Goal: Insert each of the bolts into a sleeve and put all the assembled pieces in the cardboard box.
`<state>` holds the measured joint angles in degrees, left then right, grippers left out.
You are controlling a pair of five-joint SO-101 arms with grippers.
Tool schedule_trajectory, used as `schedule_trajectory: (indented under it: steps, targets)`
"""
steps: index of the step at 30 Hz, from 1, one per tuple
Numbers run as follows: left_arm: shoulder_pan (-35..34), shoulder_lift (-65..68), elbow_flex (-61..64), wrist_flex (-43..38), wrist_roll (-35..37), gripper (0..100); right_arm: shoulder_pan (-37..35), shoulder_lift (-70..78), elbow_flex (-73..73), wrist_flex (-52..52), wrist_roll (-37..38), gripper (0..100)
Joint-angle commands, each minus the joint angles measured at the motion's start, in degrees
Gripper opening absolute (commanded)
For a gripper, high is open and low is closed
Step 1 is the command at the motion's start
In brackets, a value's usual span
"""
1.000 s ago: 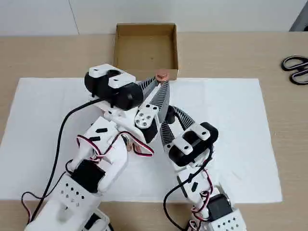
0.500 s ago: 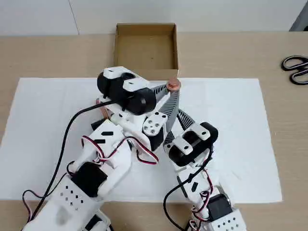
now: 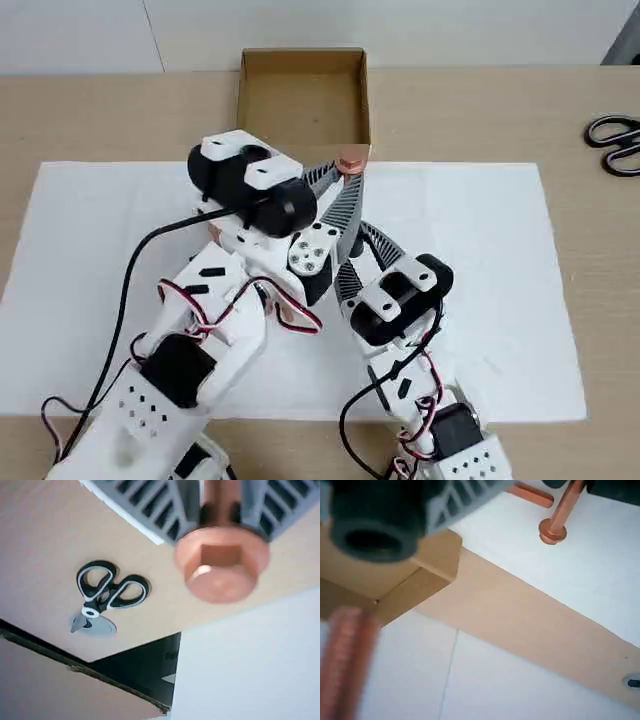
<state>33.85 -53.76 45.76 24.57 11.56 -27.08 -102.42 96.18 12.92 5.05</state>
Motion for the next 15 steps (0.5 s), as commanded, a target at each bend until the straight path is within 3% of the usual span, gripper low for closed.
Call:
schedule_trajectory:
  steps: [1,15]
  targets:
    - [-0.26,-0.35,0.13,-1.85,-0.35,1,0.13,-0.84,0.35,0.22,0.26,0.5]
    - [-0.26,-0.35,5.32,-1.76,-0.09,1,0.13,-0.84,0.35,0.22,0.26,0.5]
